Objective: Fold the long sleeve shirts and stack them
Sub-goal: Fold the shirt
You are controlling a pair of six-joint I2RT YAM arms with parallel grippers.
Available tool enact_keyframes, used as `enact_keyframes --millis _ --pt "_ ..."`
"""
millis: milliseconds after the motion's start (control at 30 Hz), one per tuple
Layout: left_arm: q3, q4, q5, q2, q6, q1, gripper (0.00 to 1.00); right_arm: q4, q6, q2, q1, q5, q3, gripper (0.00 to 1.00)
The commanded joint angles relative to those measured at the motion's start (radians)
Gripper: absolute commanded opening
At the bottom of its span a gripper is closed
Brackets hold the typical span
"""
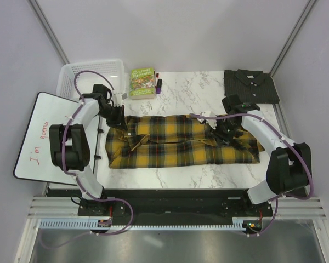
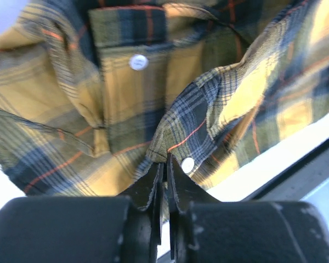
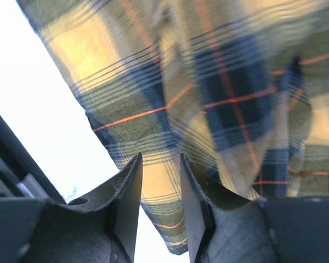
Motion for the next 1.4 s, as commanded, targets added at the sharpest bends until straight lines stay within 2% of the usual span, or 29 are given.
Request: enact_keyframes --millis 0,100,167,233,333,400,433,500,533,667,700,733,933,967,1100,1367 --pt "-0.016 0.089 -0.058 0.007 0.040 0.009 0.12 -0.041 0.140 0.033 -0.036 -0.094 0.134 0.41" --pt "-0.019 0.145 -0.080 0.004 0.050 0.009 0.11 -0.035 0.232 0.067 -0.050 -0.118 0.194 0.43" --pt "-0.002 0.139 -0.046 0.005 0.057 0.009 0.03 -0.029 0.256 0.076 -0.047 -0.109 0.226 0.45" --pt "0.034 0.104 -0.010 0.005 0.065 0.009 0.02 0.000 0.250 0.075 -0.047 -0.066 0.224 0.50" --pt "0.055 0.069 0.020 -0.010 0.051 0.009 0.02 0.100 0.191 0.058 -0.046 0.072 0.154 0.51" --pt "0.050 0.060 0.017 -0.007 0.042 0.009 0.10 0.158 0.148 0.046 -0.046 0.101 0.125 0.51" --pt "0.047 0.060 0.008 -0.006 0.040 0.009 0.28 0.166 0.142 0.047 -0.046 0.103 0.119 0.51" --pt "0.024 0.073 0.004 -0.027 0.039 0.037 0.36 0.169 0.138 0.060 -0.041 0.103 0.117 0.51" --pt "0.007 0.096 0.045 -0.053 0.034 0.045 0.42 0.169 0.140 0.063 -0.040 0.107 0.116 0.51" --pt "-0.092 0.153 0.124 -0.190 0.075 0.058 0.51 0.181 0.129 0.057 -0.036 0.121 0.088 0.52" --pt "-0.108 0.153 0.130 -0.232 0.080 0.055 0.55 0.181 0.122 0.055 -0.038 0.126 0.080 0.52" --pt "-0.123 0.146 0.132 -0.246 0.086 0.050 0.64 0.186 0.108 0.050 -0.036 0.132 0.062 0.52" --pt "-0.208 0.098 0.121 -0.257 0.154 0.022 0.68 0.191 0.062 0.041 -0.038 0.201 0.030 0.52" --pt "-0.221 0.098 0.112 -0.253 0.158 -0.023 0.68 0.189 0.060 0.037 -0.036 0.202 0.028 0.52" --pt "-0.245 0.098 0.080 -0.225 0.210 -0.074 0.70 0.183 0.054 0.041 -0.035 0.205 0.028 0.52" --pt "-0.275 0.162 -0.058 -0.199 0.224 -0.159 0.70 0.207 0.059 0.092 -0.024 0.262 0.010 0.52"
